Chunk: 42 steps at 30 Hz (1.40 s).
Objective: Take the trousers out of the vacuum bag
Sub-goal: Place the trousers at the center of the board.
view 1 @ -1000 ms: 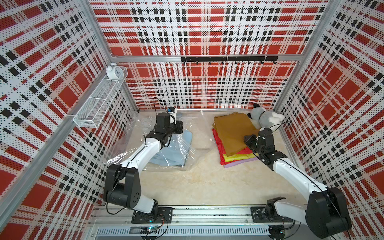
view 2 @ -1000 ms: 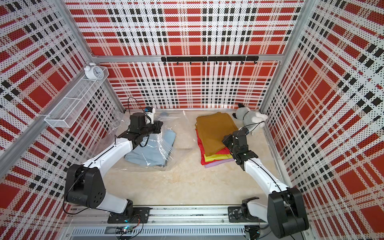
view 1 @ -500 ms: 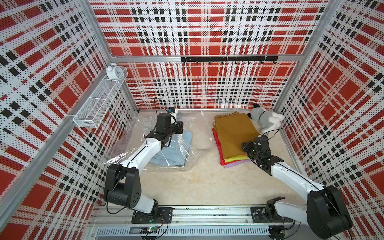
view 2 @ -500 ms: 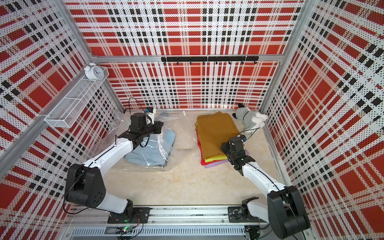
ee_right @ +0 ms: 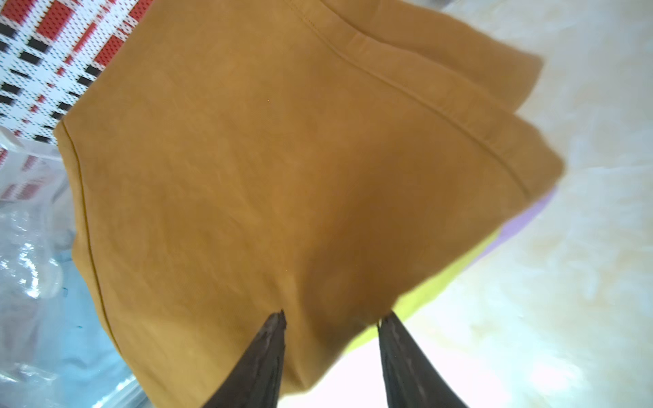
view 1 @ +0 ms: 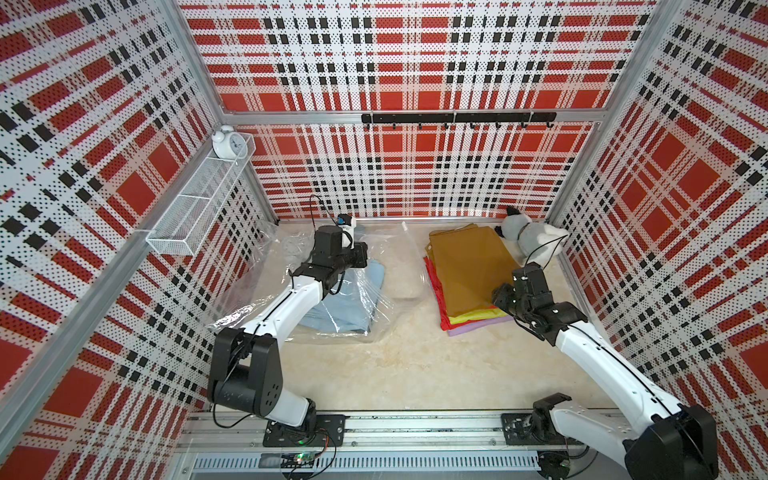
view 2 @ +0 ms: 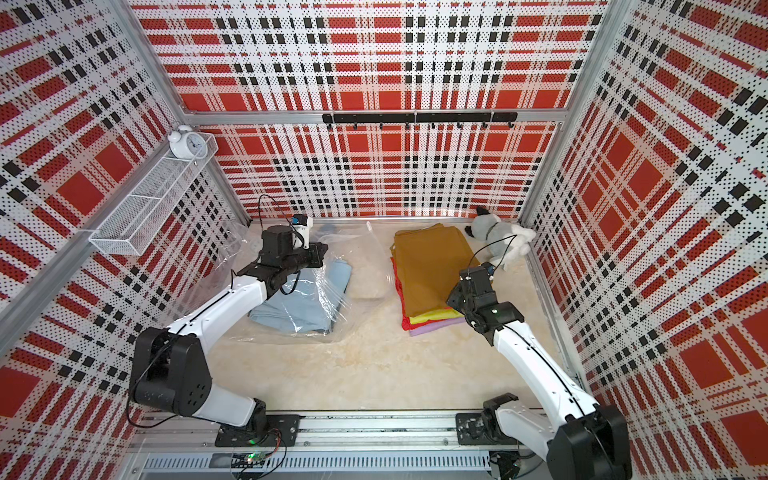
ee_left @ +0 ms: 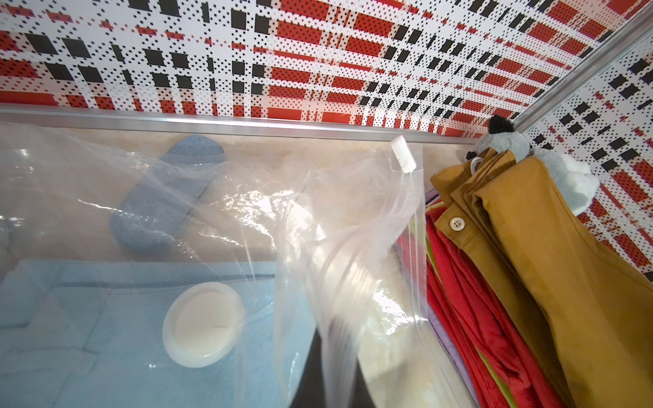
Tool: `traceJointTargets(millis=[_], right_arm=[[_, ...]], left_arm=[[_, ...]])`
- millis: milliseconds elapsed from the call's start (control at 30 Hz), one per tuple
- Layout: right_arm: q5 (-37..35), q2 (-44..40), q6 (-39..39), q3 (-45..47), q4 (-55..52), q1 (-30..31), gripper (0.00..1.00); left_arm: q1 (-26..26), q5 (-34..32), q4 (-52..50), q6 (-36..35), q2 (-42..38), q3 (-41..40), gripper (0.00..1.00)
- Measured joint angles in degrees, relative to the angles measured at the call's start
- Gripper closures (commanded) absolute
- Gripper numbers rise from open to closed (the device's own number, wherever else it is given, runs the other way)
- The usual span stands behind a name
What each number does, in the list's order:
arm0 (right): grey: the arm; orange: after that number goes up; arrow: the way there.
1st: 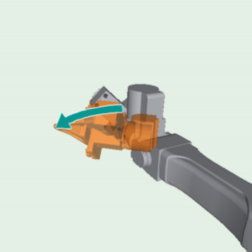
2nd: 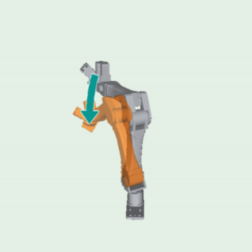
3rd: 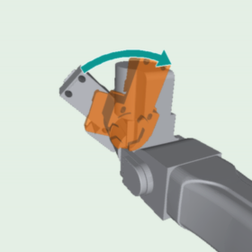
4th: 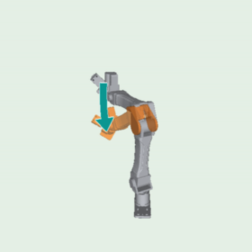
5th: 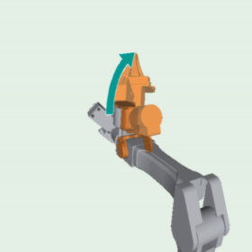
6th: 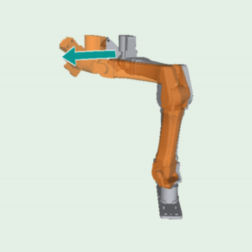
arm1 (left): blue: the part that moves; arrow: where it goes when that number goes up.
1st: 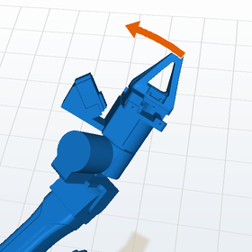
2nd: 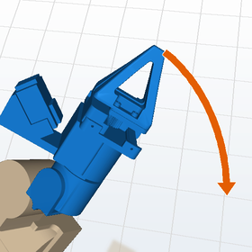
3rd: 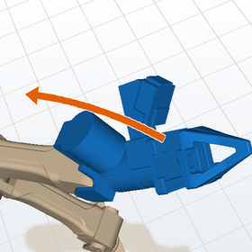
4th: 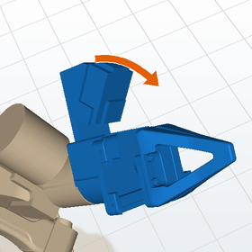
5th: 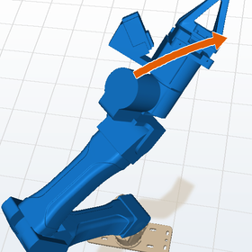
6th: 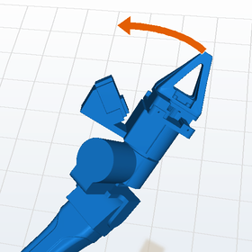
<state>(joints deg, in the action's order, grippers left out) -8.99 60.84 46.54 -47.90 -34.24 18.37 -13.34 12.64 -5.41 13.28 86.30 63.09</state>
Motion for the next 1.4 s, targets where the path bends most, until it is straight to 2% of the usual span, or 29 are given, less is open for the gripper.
traceJointTargets(millis=[267, 400, 600, 767, 933, 1200, 1300, 1400], right_arm=[[-1.7, 0.9, -6.0, -4.7, -4.9, 0.3, 0.49], [-2.6, 6.6, -8.4, -7.1, -2.6, 0.3, 0.49], [-1.3, 13.5, -9.5, -6.1, 2.0, 0.3, 0.49], [0.7, 15.6, -8.9, -2.8, 5.6, 0.3, 0.49], [1.9, 15.2, -9.3, -3.3, 6.4, 0.9, 0.48], [7.5, 19.4, -11.8, -15.5, 9.6, 9.2, 0.46], [9.7, 24.3, -12.1, -19.8, 11.8, 12.9, 0.45], [15.1, 31.6, -11.8, -23.8, 16.8, 16.0, 0.44]], left_arm=[[0.0, 0.0, -0.6, 0.2, 0.0, 1.4, 1.00], [-0.6, -0.3, -0.7, 0.5, 0.0, 3.4, 1.00], [-2.5, -1.3, -2.2, 0.3, 0.0, 6.4, 1.00], [-2.5, -1.9, -2.8, 0.1, 0.0, 7.7, 1.00], [-2.6, -2.4, -3.1, -0.1, 0.0, 7.7, 1.00], [-4.1, -3.8, -3.2, -0.1, -0.4, 7.6, 1.00], [-4.8, -4.6, -3.2, -0.1, -0.7, 7.5, 1.00], [-5.5, -5.9, -3.2, -0.5, -1.1, 7.1, 1.00]])
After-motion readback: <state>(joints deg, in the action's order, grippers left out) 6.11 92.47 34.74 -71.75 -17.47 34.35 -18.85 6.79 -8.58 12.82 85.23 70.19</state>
